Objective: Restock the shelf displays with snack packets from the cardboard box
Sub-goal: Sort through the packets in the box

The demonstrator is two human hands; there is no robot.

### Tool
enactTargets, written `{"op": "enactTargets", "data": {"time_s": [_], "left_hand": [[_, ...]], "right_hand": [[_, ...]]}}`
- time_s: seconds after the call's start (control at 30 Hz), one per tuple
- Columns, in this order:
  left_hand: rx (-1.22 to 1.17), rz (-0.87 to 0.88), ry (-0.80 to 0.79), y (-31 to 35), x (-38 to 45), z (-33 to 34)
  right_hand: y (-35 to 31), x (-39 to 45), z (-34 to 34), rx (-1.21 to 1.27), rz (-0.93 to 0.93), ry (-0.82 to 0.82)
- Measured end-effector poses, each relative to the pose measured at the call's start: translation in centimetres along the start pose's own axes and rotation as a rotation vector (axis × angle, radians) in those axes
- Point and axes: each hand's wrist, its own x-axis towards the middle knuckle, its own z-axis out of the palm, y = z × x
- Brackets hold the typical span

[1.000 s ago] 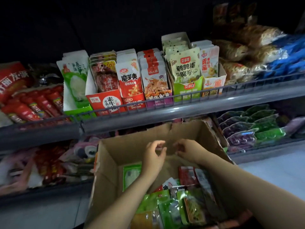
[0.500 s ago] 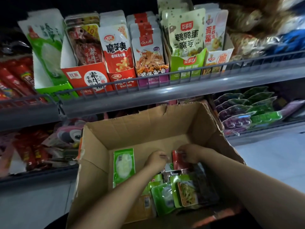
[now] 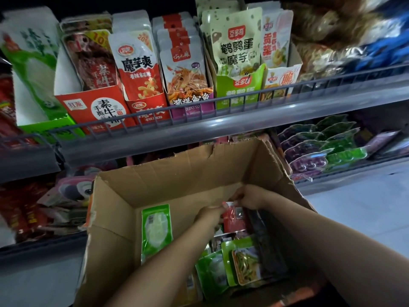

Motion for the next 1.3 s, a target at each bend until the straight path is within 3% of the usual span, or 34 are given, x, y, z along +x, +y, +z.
{"op": "enactTargets", "data": {"time_s": [0.17, 0.37, 0.53, 0.97, 1.17, 1.3], "left_hand": [[-0.226, 0.009, -0.006, 2.0, -2.7, -2.2], [-0.325, 0.223, -0.001, 4.8, -6.9, -5.6], [-0.255, 0.457, 0.044, 6.4, -11.0, -8.2], [0.089, 0.940, 0.111, 9.8, -17.8, -11.0], [0.023, 1.125, 0.030, 10.7, -17.5, -11.3], [0.097, 1.192, -0.077, 11.1, -17.0, -11.7]], "right_hand": [[-2.5, -1.4, -1.9, 0.259, -0.024, 0.095], [-5.4, -3.8, -3.6, 0.545, -0.074, 0.072], [-8.1, -5.6, -4.3, 0.798, -0.148, -0.006], [-12.5, -11.5, -8.0, 0.921, -0.463, 0.193], [-13.0, -11.6, -7.3, 0.938, -0.524, 0.441], [-13.4, -11.7, -7.2, 1.110, -0.452, 0.375]]}}
